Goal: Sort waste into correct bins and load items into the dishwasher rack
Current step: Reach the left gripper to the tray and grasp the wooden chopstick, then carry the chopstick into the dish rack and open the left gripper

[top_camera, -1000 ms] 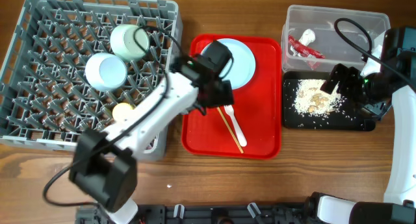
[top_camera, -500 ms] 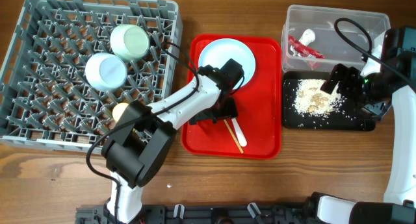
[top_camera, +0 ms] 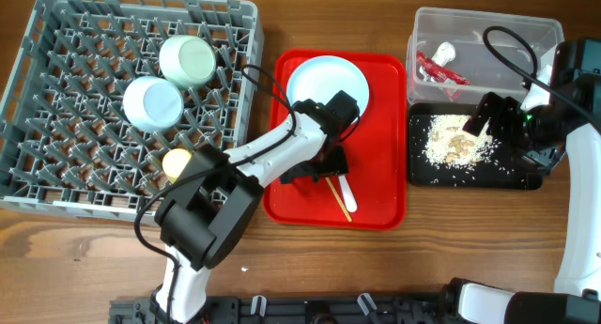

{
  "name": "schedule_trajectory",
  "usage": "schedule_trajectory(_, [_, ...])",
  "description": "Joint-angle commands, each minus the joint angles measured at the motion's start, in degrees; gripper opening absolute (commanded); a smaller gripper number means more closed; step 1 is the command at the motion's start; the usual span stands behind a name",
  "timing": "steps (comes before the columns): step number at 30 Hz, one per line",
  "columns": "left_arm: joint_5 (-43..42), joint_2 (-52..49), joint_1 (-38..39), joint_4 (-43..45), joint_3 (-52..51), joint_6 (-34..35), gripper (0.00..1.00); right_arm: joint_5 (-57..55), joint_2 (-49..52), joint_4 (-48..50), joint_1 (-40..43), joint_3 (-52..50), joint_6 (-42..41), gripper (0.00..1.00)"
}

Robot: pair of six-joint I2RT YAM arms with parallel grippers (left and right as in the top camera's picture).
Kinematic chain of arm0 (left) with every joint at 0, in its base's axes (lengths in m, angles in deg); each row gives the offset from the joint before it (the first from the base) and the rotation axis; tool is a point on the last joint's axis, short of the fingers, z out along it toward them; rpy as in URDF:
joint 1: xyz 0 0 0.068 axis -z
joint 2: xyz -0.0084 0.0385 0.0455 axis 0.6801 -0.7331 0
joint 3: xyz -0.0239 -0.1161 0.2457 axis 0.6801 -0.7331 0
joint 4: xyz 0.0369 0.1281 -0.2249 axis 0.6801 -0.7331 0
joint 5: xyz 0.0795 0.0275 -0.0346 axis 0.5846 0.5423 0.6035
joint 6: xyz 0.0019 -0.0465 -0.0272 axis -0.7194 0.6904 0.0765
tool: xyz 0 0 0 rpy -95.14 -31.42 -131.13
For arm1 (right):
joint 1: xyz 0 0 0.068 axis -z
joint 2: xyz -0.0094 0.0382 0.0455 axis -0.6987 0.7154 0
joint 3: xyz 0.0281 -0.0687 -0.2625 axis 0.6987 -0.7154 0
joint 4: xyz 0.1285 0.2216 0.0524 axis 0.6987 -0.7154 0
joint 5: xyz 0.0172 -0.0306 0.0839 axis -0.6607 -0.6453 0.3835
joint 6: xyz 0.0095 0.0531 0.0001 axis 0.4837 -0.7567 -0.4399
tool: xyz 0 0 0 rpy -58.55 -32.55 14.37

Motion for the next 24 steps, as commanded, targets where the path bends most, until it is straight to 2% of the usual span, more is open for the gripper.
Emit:
schedule_trajectory(1, [0.31, -2.47, 0.39, -0.57, -0.55, 0.52, 0.63, -0.81, -0.98, -0.11, 0.02, 1.07, 1.09, 1.00])
schedule_trajectory(2, [0.31, -2.47, 0.42, -0.59, -0.55, 0.52, 0.54, -0.79, -0.98, -0.09, 0.02, 1.07, 1.09, 1.00])
schedule_trajectory(5, [0.31, -2.47, 0.42, -0.61, -0.55, 0.50, 0.33, -0.79, -0.98, -0.11, 0.02, 1.07, 1.11, 1.00])
schedule_trajectory(7, [0.31, -2.47, 0.42, -0.59, -0.55, 0.50, 0.27, -0.79, -0.98, -0.15, 0.02, 1.07, 1.09, 1.00])
schedule_trajectory(8, [0.33, -2.47, 0.39, -0.57, -0.55, 0.50, 0.20, -0.79, -0.98, -0.24, 0.02, 1.07, 1.11, 1.00])
schedule_trajectory(13, [0.31, -2.47, 0.35, -0.55, -0.55, 0.52, 0.11, -0.79, -0.98, -0.50, 0.02, 1.07, 1.09, 1.00])
schedule_trajectory(16, [0.31, -2.47, 0.35, -0.52, -0.52, 0.52, 0.08, -0.81, -0.98, -0.72, 0.02, 1.07, 1.09, 1.00])
schedule_trajectory(17, [0.31, -2.40, 0.35, -0.52, -0.31, 0.52, 0.04, -0.81, -0.98, -0.83, 0.02, 1.07, 1.09, 1.00])
schedule_trajectory(24, [0.37, 2.08, -0.33, -0.39, 2.67, 0.48, 0.04, -0.81, -0.98, -1.16, 0.02, 1.07, 1.11, 1.00])
